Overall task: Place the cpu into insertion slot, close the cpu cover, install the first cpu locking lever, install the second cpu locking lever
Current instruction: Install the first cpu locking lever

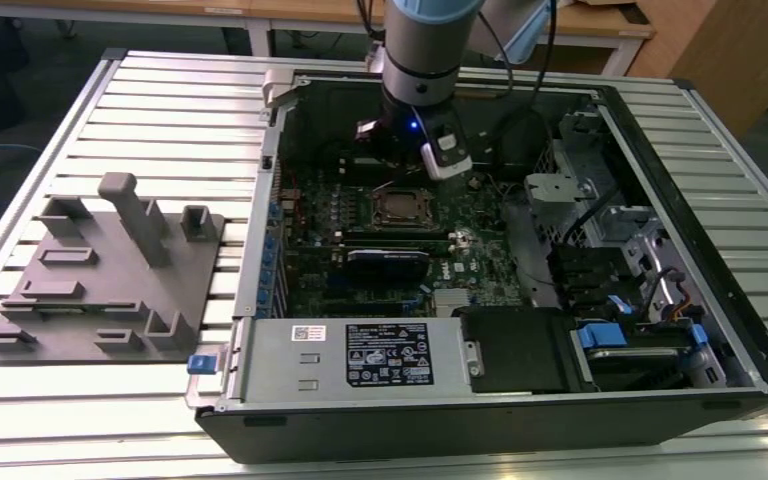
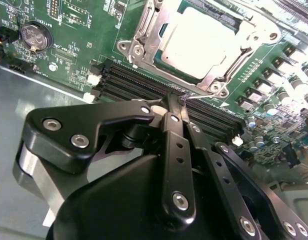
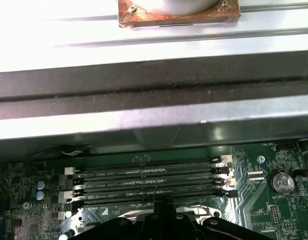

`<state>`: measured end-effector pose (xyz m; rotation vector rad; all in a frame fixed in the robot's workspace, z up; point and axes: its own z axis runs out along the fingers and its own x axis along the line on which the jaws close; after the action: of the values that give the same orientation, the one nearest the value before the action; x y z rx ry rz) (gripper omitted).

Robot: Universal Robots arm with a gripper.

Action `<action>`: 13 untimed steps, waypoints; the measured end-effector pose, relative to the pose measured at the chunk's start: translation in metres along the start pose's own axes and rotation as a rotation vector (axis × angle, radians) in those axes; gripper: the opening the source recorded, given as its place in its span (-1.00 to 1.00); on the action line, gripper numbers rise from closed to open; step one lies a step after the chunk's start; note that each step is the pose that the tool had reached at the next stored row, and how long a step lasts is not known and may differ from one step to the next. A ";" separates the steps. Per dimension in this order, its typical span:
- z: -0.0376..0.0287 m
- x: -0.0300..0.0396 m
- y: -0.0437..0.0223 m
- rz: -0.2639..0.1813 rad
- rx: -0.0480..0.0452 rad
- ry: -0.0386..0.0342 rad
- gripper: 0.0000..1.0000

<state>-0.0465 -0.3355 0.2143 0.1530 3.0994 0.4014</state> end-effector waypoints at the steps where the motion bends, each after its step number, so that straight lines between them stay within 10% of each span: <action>1: 0.0003 0.0000 0.0006 0.000 0.0001 0.0000 -0.80; 13: 0.0020 -0.0006 0.0024 0.005 0.0036 -0.0016 -0.80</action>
<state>-0.0457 -0.3327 0.2129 0.1605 3.0989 0.3956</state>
